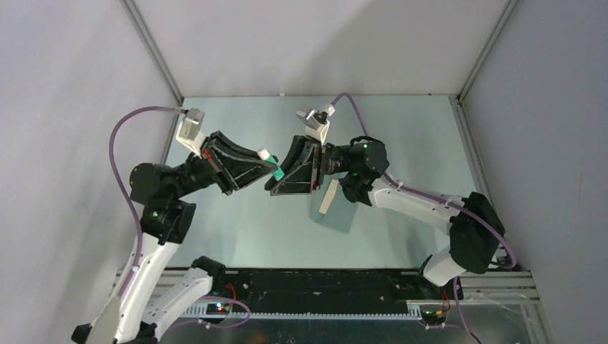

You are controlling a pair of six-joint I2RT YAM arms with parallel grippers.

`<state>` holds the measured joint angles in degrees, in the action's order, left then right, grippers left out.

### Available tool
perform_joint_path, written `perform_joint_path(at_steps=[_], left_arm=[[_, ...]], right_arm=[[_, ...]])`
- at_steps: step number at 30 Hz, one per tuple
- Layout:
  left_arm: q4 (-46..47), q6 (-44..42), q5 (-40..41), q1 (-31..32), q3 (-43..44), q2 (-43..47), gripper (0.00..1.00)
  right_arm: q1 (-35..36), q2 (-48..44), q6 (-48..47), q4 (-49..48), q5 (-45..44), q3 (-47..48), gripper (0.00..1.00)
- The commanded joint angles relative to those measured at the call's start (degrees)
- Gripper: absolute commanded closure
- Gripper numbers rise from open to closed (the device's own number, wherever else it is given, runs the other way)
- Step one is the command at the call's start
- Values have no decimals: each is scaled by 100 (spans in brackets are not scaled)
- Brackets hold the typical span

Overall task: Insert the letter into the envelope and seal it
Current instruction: Unscrew the solid glue.

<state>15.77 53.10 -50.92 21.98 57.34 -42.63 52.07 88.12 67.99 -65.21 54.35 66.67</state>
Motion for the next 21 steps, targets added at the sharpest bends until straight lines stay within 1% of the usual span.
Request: perform_joint_path(at_steps=[1, 2, 3, 4, 5, 6, 7, 8, 9, 11, 13, 14, 16, 21], left_arm=[[187, 92, -8, 0, 69, 59, 100], [99, 41, 10, 0, 87, 70, 100], [48, 16, 84, 0, 103, 79, 100], [-70, -61, 136, 0, 120, 95, 100], [-112, -102, 251, -5, 124, 105, 100], [-209, -147, 436, -6, 123, 134, 100], [-234, -158, 527, -8, 108, 160, 100], [-110, -78, 688, -9, 24, 209, 100], [-26, -9, 767, -9, -25, 228, 100], [366, 219, 917, -9, -182, 246, 100], [590, 470, 941, -9, -323, 224, 100], [605, 485, 936, -9, -330, 203, 100], [614, 501, 916, -9, -339, 183, 100], [586, 481, 860, -9, -313, 139, 100]], right_arm=[[-83, 69, 608, -838, 18, -90, 67], [-83, -25, 464, -679, -97, -144, 62], [-88, -249, 119, -289, -177, -280, 52], [-95, -369, -48, -92, -381, -367, 45], [-98, -656, -341, 190, -548, -610, 42], [-109, -792, -541, 284, -970, -756, 38], [-105, -1100, -616, 405, -1212, -1100, 36], [-76, -1251, -751, 439, -1700, -1278, 34], [-49, -1519, -822, 553, -1942, -1567, 33], [81, -1860, -1103, 785, -2887, -1864, 30], [235, -2111, -1350, 1085, -3379, -1937, 27], [293, -2170, -1416, 1149, -3489, -1945, 25], [324, -2268, -1333, 1220, -3714, -1925, 25], [343, -2057, -1218, 1726, -3736, -1546, 26]])
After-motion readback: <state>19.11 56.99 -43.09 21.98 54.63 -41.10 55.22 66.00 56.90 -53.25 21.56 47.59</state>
